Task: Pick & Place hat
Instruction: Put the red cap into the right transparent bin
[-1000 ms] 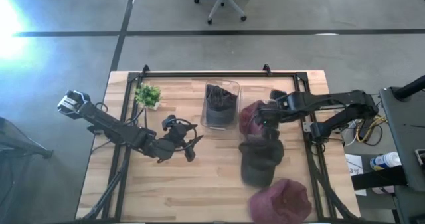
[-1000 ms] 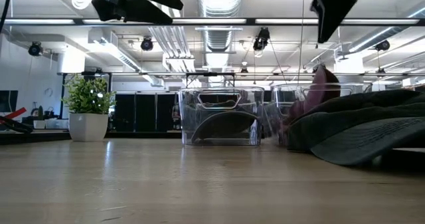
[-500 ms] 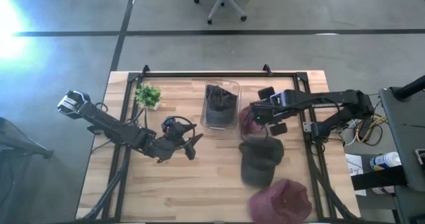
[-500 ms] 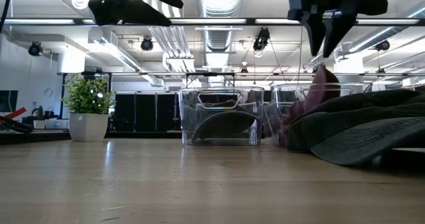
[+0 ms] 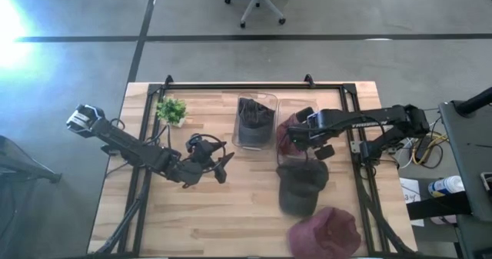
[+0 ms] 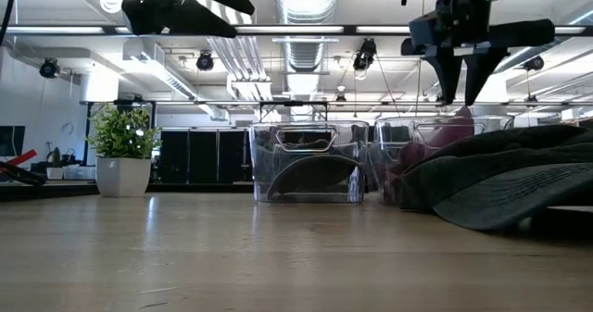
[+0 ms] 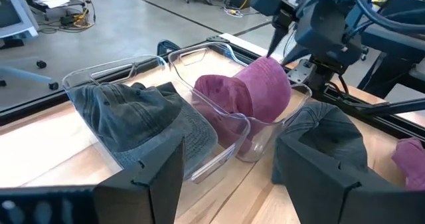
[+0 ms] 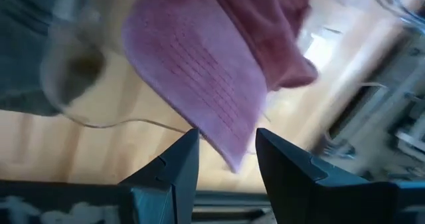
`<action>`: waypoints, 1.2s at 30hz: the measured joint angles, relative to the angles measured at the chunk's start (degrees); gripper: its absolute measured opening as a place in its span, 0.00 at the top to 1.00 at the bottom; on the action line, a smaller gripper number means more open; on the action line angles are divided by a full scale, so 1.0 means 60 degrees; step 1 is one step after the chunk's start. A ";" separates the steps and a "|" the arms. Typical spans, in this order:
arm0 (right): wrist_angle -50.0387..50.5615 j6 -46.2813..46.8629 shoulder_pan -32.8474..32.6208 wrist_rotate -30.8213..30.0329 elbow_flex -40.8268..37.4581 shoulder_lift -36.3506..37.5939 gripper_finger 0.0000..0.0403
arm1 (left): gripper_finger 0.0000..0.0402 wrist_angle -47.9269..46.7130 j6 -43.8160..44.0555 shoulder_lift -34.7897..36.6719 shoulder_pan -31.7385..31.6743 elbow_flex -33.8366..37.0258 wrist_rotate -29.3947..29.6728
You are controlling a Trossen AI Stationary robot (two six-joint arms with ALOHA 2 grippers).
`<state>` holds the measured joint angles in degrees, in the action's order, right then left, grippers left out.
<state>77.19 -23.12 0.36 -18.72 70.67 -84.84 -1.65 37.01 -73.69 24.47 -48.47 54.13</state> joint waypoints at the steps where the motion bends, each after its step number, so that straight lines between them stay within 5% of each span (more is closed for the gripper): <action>1: -0.0010 0.0027 0.0003 0.0318 -0.0006 0.0004 0.64 | 0.42 0.0000 -0.0006 -0.0003 -0.0004 0.0000 0.0000; 6: -0.0438 0.0325 -0.0003 0.0798 -0.0414 -0.0144 0.64 | 0.42 -0.0031 -0.0047 -0.0007 -0.0046 0.0000 0.0001; 13: -0.0513 -0.0177 -0.0036 -0.0648 -0.1027 -0.0134 0.64 | 0.42 -0.0055 -0.0040 -0.0007 -0.0066 0.0000 0.0000; 21: -0.0834 -0.1126 -0.0036 -0.0901 -0.1438 0.0402 0.64 | 0.42 -0.0059 0.0021 -0.0007 -0.0088 0.0004 0.0004; 30: -0.3672 -0.2373 -0.0443 -0.1021 -0.1111 0.0657 0.64 | 0.42 -0.0062 0.0685 -0.0007 -0.0121 0.0004 0.0308; 36: -0.2999 -0.2022 -0.0183 -0.0835 -0.1440 0.0631 0.64 | 0.42 -0.0059 0.0851 -0.0007 -0.0124 0.0004 0.0432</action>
<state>59.19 -35.25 -0.74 -23.73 62.04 -81.06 -2.00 42.12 -73.73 23.73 -48.45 56.72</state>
